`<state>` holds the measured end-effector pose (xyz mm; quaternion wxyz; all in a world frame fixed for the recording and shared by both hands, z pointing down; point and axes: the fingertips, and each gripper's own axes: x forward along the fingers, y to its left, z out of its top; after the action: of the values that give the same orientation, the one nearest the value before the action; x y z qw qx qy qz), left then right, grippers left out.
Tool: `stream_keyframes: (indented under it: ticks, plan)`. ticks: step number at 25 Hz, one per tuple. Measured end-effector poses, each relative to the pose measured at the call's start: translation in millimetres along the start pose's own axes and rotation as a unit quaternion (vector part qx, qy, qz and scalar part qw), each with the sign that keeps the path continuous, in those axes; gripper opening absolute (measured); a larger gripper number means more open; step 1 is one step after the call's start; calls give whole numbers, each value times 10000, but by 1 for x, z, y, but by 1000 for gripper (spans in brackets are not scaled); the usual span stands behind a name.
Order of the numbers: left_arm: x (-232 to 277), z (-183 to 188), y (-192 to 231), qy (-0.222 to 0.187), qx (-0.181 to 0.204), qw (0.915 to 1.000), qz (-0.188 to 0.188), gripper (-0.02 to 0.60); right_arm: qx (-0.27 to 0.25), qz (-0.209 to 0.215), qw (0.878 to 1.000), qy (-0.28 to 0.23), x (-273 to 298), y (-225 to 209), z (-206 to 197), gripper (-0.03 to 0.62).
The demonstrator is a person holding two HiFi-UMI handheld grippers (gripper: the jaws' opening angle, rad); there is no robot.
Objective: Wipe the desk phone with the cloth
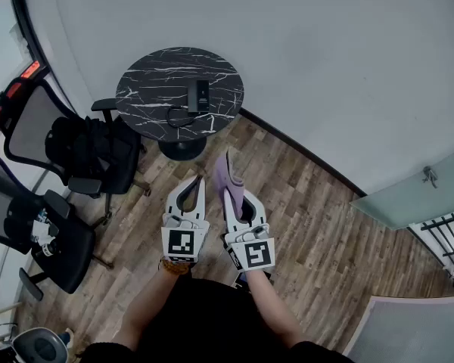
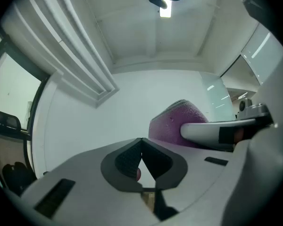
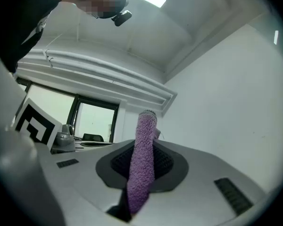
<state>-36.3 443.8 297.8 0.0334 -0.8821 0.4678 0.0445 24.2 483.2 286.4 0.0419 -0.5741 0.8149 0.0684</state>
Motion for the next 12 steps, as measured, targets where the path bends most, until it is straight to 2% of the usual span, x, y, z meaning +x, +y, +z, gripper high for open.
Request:
stream_keyframes:
  ticks: [12]
  plan:
    - [133,-18,113,58,18,10000,64,13,-41,35,9999,143,175,-44,-34,57]
